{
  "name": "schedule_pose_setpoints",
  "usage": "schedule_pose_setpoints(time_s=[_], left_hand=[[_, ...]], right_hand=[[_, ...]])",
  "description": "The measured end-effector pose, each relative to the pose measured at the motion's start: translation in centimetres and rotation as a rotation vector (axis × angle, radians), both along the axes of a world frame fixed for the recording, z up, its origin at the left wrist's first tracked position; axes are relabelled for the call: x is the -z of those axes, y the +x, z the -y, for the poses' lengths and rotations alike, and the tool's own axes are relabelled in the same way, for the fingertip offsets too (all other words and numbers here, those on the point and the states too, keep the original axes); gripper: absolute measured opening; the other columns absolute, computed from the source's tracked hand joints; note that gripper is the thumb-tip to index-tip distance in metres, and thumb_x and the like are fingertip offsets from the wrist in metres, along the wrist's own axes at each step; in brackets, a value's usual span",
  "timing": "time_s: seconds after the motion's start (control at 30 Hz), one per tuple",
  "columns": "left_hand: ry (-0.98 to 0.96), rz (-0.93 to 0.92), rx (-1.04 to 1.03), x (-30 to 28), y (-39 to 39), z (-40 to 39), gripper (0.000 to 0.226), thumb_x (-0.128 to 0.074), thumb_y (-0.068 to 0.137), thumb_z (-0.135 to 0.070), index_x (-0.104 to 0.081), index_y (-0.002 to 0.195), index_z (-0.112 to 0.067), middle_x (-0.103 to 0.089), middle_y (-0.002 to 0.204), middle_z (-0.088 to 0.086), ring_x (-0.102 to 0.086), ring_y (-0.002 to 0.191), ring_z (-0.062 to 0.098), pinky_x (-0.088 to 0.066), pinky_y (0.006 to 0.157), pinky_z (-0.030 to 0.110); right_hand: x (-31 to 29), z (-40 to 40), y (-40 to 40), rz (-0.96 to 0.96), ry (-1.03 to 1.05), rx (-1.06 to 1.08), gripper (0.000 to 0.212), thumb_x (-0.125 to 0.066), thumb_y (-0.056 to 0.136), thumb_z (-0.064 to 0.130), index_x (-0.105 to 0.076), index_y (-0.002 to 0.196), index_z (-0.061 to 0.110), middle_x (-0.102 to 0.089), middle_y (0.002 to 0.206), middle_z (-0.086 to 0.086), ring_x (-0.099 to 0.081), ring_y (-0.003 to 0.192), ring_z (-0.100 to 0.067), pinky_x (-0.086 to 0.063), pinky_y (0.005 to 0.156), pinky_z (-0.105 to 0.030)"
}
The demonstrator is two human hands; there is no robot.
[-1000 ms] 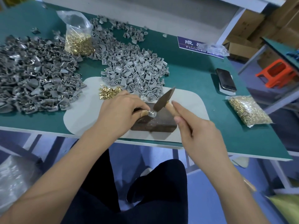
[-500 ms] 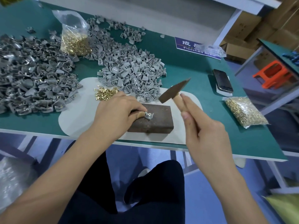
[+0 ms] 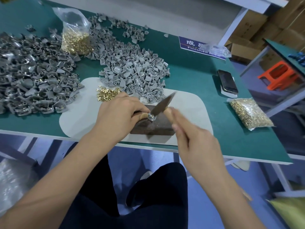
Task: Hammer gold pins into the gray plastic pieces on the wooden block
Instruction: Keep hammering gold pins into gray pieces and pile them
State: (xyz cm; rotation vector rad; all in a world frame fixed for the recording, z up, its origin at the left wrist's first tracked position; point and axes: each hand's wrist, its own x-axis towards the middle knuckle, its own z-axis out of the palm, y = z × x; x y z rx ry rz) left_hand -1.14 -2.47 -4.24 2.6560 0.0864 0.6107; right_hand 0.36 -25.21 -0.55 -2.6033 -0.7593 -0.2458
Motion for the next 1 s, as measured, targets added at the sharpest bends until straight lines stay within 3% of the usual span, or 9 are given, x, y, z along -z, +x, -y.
schedule_pose_setpoints(time_s=[0.1, 0.3, 0.37, 0.43, 0.5, 0.57, 0.73, 0.9, 1.0], left_hand=[[-0.003, -0.004, 0.009, -0.1, 0.0, -0.1, 0.012, -0.07, 0.087, -0.051, -0.077, 0.094, -0.044, -0.067, 0.085, -0.022, -0.053, 0.089, 0.011, -0.023, 0.053, 0.019], [-0.011, -0.007, 0.007, 0.1, 0.0, -0.1, 0.011, -0.07, 0.088, -0.051, -0.077, 0.094, -0.045, -0.067, 0.086, -0.022, -0.052, 0.091, 0.011, -0.023, 0.053, 0.023], [-0.017, -0.007, 0.0, 0.1, 0.0, -0.1, 0.01, -0.071, 0.087, -0.05, -0.077, 0.094, -0.045, -0.067, 0.086, -0.022, -0.051, 0.089, 0.009, -0.025, 0.054, 0.022], [-0.02, -0.003, -0.01, 0.0, 0.0, 0.0, 0.011, -0.072, 0.087, -0.05, -0.077, 0.094, -0.044, -0.068, 0.086, -0.021, -0.052, 0.089, 0.01, -0.026, 0.054, 0.022], [-0.012, -0.007, -0.011, 0.0, -0.1, 0.1, 0.012, -0.071, 0.087, -0.05, -0.077, 0.095, -0.044, -0.068, 0.087, -0.021, -0.053, 0.09, 0.011, -0.026, 0.054, 0.023], [0.0, -0.002, -0.015, 0.0, 0.0, 0.0, 0.012, -0.07, 0.088, -0.051, -0.077, 0.095, -0.045, -0.069, 0.088, -0.022, -0.054, 0.092, 0.011, -0.025, 0.054, 0.021], [0.0, 0.008, -0.011, 0.2, 0.0, 0.0, 0.011, -0.072, 0.087, -0.05, -0.077, 0.094, -0.044, -0.069, 0.088, -0.02, -0.055, 0.091, 0.013, -0.032, 0.057, 0.027], [-0.026, 0.013, -0.006, 0.2, -0.1, 0.1, 0.009, -0.074, 0.085, -0.049, -0.077, 0.09, -0.043, -0.068, 0.083, -0.021, -0.053, 0.087, 0.012, -0.038, 0.057, 0.027], [-0.043, -0.004, -0.007, 0.1, -0.2, 0.2, 0.009, -0.074, 0.085, -0.049, -0.077, 0.091, -0.043, -0.068, 0.084, -0.021, -0.052, 0.088, 0.012, -0.036, 0.057, 0.027]], right_hand=[[0.2, 0.3, 0.2, 0.002, -0.109, 0.042, 0.041, -0.038, 0.105, 0.044, -0.037, 0.145, 0.055, -0.071, 0.082, 0.006, -0.061, 0.073, -0.031, -0.054, 0.061, -0.043], [0.0, 0.7, 0.4, 0.07, 0.211, 0.092, 0.042, -0.037, 0.105, 0.048, -0.043, 0.146, 0.052, -0.051, 0.064, 0.023, -0.045, 0.058, -0.005, -0.042, 0.054, -0.031], [0.3, 0.1, 0.1, 0.026, 0.166, 0.048, 0.042, -0.038, 0.107, 0.043, -0.045, 0.148, 0.046, -0.067, 0.08, 0.015, -0.057, 0.065, -0.01, -0.049, 0.059, -0.036], [0.8, -0.3, -0.3, -0.071, 0.029, 0.007, 0.043, -0.038, 0.107, 0.04, -0.043, 0.149, 0.047, -0.075, 0.099, 0.005, -0.066, 0.08, -0.028, -0.054, 0.066, -0.042], [0.9, 0.1, -0.3, -0.001, -0.022, 0.032, 0.04, -0.038, 0.108, 0.039, -0.043, 0.146, 0.05, -0.072, 0.086, 0.008, -0.061, 0.07, -0.029, -0.053, 0.06, -0.041], [0.8, 0.3, -0.1, 0.039, 0.069, 0.069, 0.041, -0.038, 0.107, 0.041, -0.046, 0.146, 0.047, -0.066, 0.077, 0.008, -0.05, 0.062, -0.021, -0.051, 0.057, -0.039], [0.7, 0.1, 0.0, 0.01, -0.056, 0.024, 0.04, -0.035, 0.107, 0.043, -0.038, 0.144, 0.055, -0.066, 0.074, 0.007, -0.056, 0.065, -0.028, -0.052, 0.055, -0.04], [1.4, 1.1, 1.7, -0.043, 0.096, 0.233, 0.039, -0.037, 0.106, 0.042, -0.041, 0.144, 0.053, -0.069, 0.116, 0.015, -0.063, 0.094, -0.023, -0.047, 0.07, -0.038], [2.7, 1.8, 4.0, -0.041, 0.039, 0.386, 0.044, -0.042, 0.104, 0.027, -0.047, 0.146, 0.039, -0.064, 0.117, 0.001, -0.062, 0.096, -0.033, -0.044, 0.071, -0.041]])
